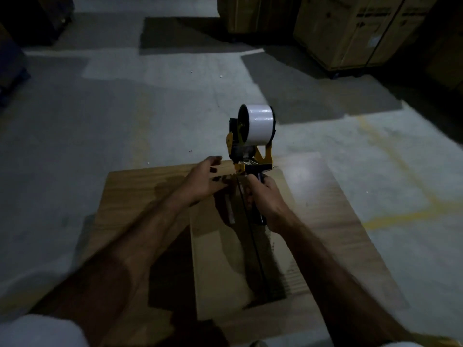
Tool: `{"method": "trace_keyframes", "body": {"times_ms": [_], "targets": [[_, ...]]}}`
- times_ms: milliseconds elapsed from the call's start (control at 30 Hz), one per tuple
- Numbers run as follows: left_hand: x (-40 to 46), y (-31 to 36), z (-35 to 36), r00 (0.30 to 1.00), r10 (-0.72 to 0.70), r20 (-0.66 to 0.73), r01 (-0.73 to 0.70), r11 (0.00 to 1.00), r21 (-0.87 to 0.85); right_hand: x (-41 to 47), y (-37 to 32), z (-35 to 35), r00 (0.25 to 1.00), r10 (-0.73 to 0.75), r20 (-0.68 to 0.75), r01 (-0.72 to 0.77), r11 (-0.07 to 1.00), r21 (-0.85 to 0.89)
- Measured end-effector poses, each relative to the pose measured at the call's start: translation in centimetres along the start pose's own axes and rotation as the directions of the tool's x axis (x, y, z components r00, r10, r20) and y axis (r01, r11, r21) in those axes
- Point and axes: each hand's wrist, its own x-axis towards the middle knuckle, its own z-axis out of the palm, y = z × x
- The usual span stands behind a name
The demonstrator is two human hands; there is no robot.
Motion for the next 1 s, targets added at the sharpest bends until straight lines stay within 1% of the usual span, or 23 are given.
{"method": "trace_keyframes", "body": {"times_ms": [133, 167, 233, 267, 333, 433, 533, 600, 667, 767, 900, 1000], "targets": [[1.8, -0.5, 0.1, 0.999, -0.010, -0.030, 0.006, 0.988, -0.157, 0.8, 0.0, 1.4, 0.999, 0.038, -0.017, -0.039, 0.995, -0.094], [2.1, -0.7, 0.0, 1.000, -0.015, -0.024, 0.009, 0.980, -0.200, 0.8, 0.1, 1.6, 0.998, 0.055, -0.024, -0.057, 0.992, -0.109], [2.8, -1.2, -0.4, 0.999, -0.007, 0.040, 0.017, 0.967, -0.254, 0.6, 0.6, 1.7, 0.994, 0.096, -0.054, -0.102, 0.987, -0.120], [3.0, -1.3, -0.6, 0.997, -0.004, 0.082, 0.025, 0.966, -0.256, 0.6, 0.7, 1.7, 0.991, 0.119, -0.063, -0.126, 0.985, -0.116], [3.7, -1.4, -1.2, 0.987, -0.013, 0.161, 0.046, 0.978, -0.202, 0.4, 0.8, 1.7, 0.985, 0.159, -0.066, -0.165, 0.982, -0.095], [4.5, -1.2, -1.8, 0.975, -0.058, 0.217, 0.086, 0.989, -0.123, 0.1, 0.8, 1.7, 0.981, 0.183, -0.060, -0.188, 0.978, -0.091], [5.0, -1.1, -2.1, 0.963, -0.106, 0.248, 0.140, 0.983, -0.122, -0.1, 1.0, 1.8, 0.981, 0.187, -0.060, -0.192, 0.976, -0.107], [5.2, -1.0, -2.2, 0.952, -0.127, 0.277, 0.174, 0.973, -0.151, -0.2, 1.2, 1.8, 0.978, 0.193, -0.075, -0.200, 0.975, -0.100], [5.4, -0.9, -2.4, 0.933, -0.136, 0.333, 0.200, 0.966, -0.166, -0.3, 1.3, 1.8, 0.975, 0.204, -0.087, -0.211, 0.974, -0.084], [5.6, -0.9, -2.7, 0.898, -0.125, 0.422, 0.203, 0.968, -0.145, -0.4, 1.2, 2.0, 0.973, 0.215, -0.084, -0.221, 0.972, -0.076], [5.7, -1.0, -2.7, 0.886, -0.115, 0.449, 0.215, 0.960, -0.178, -0.4, 1.0, 2.0, 0.965, 0.243, -0.102, -0.248, 0.967, -0.048], [5.8, -1.1, -2.8, 0.870, -0.110, 0.481, 0.195, 0.972, -0.131, -0.5, 0.8, 1.8, 0.966, 0.246, -0.084, -0.249, 0.968, -0.023]]}}
